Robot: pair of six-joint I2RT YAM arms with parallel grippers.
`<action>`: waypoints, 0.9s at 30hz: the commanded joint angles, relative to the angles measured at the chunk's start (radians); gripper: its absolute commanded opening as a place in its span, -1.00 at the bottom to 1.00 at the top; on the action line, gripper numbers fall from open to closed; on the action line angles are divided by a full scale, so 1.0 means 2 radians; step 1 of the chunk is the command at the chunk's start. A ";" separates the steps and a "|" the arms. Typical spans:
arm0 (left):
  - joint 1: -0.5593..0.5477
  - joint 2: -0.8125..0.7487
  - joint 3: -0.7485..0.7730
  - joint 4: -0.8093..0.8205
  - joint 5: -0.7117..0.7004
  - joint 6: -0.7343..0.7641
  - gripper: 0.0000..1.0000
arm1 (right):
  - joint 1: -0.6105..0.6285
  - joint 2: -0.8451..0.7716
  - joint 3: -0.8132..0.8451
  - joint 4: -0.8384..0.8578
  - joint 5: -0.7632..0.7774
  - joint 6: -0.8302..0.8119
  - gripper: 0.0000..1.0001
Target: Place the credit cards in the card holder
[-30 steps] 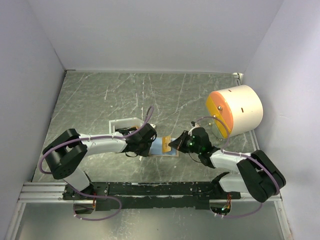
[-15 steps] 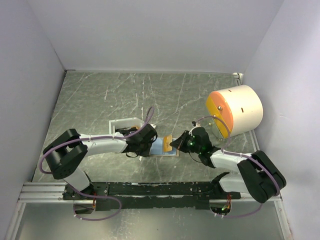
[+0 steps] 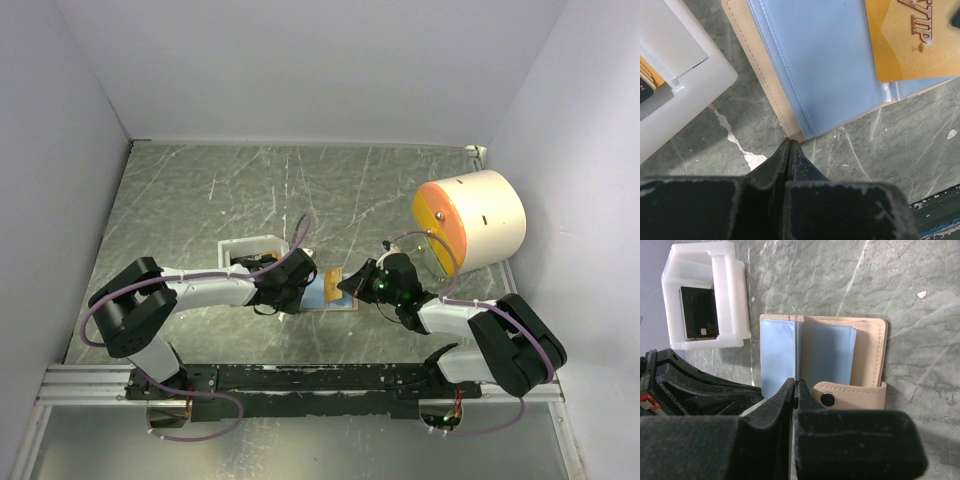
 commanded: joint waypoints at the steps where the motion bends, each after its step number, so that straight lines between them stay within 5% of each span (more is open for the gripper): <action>1: -0.009 0.021 0.000 -0.008 0.001 -0.007 -0.86 | -0.004 0.002 0.003 0.019 -0.003 0.001 -1.00; 27: -0.011 0.025 -0.002 -0.010 -0.004 -0.010 -0.86 | -0.005 0.047 0.002 0.060 -0.013 -0.022 -1.00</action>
